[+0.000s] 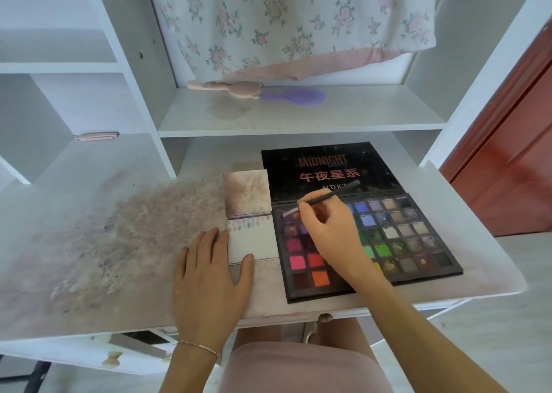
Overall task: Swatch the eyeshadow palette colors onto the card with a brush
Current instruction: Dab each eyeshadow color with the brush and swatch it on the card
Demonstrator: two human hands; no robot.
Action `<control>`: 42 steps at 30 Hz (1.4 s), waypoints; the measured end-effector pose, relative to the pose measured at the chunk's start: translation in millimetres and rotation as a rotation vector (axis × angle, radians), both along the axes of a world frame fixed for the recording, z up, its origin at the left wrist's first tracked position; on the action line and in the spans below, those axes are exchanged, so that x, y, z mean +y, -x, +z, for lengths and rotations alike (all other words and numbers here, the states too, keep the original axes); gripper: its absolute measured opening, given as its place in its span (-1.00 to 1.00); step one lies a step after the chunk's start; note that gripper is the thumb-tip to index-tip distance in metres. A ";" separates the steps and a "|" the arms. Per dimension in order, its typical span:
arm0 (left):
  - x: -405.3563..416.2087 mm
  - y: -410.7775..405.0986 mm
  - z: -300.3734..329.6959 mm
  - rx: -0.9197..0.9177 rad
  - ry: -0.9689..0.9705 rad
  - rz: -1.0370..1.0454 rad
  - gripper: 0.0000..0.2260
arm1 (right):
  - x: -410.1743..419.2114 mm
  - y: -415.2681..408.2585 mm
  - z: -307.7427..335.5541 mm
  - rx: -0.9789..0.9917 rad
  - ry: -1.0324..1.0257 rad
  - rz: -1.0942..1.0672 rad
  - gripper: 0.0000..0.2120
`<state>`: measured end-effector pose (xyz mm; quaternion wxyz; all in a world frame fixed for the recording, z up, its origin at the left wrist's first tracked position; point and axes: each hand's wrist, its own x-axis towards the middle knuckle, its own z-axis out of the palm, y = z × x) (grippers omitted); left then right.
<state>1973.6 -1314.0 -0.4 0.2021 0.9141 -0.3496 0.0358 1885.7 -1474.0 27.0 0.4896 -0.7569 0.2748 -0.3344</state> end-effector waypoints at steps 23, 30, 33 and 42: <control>-0.9 0.5 -1.1 -0.016 0.016 0.009 -0.53 | 5.4 -19.8 -8.4 0.152 0.035 0.095 -0.89; -1.1 1.1 -0.9 -0.017 0.025 0.013 -0.51 | 5.5 -20.4 -8.2 0.146 0.042 0.093 -0.90; -1.1 1.1 -0.6 -0.007 0.027 0.017 -0.50 | 5.9 -20.5 -8.4 0.152 0.042 0.101 -0.89; -1.6 0.9 -0.3 0.026 0.009 0.019 -0.55 | 6.3 -20.7 -7.5 0.151 0.044 0.099 -0.85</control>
